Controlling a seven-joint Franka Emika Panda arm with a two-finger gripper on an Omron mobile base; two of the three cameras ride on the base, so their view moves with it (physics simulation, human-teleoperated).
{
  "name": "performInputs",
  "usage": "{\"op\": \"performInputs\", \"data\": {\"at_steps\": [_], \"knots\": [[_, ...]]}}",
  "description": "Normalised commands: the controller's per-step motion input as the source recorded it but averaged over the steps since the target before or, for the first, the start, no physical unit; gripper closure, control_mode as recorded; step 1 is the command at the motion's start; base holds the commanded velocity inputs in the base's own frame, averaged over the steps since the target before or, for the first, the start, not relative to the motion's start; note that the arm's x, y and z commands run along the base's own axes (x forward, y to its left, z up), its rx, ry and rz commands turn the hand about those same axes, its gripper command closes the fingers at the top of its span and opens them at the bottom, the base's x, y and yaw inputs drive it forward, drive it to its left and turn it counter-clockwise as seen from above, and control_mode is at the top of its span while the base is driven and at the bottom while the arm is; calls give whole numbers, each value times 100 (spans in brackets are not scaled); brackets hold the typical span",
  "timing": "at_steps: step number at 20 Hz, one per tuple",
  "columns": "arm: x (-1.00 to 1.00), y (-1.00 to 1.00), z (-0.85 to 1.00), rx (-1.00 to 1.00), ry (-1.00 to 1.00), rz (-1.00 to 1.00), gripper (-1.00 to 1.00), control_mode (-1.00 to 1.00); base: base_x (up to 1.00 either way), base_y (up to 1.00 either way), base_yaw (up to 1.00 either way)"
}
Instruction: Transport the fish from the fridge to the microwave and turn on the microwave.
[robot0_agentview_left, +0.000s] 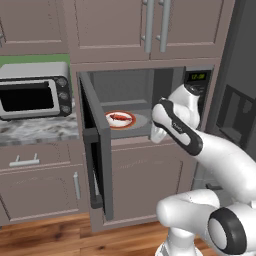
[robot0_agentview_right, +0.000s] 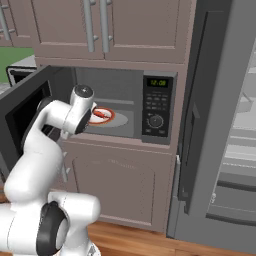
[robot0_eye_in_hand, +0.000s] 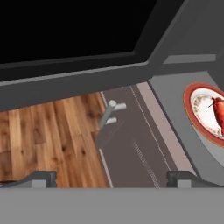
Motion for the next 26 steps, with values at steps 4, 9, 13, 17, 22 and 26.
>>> {"op": "performInputs", "data": {"at_steps": [4,9,13,17,22,26], "knots": [[-45,-13,29,0,0,2,-100,-100,0,0,0],[-51,0,24,0,0,16,-100,-100,0,0,0],[-34,16,24,-2,0,27,-100,-100,0,0,0],[-39,13,28,-2,0,27,-100,-100,0,0,0],[-47,1,33,-1,-1,23,-100,-100,0,0,0],[-54,0,24,0,-1,10,-100,-100,0,0,0]]}}
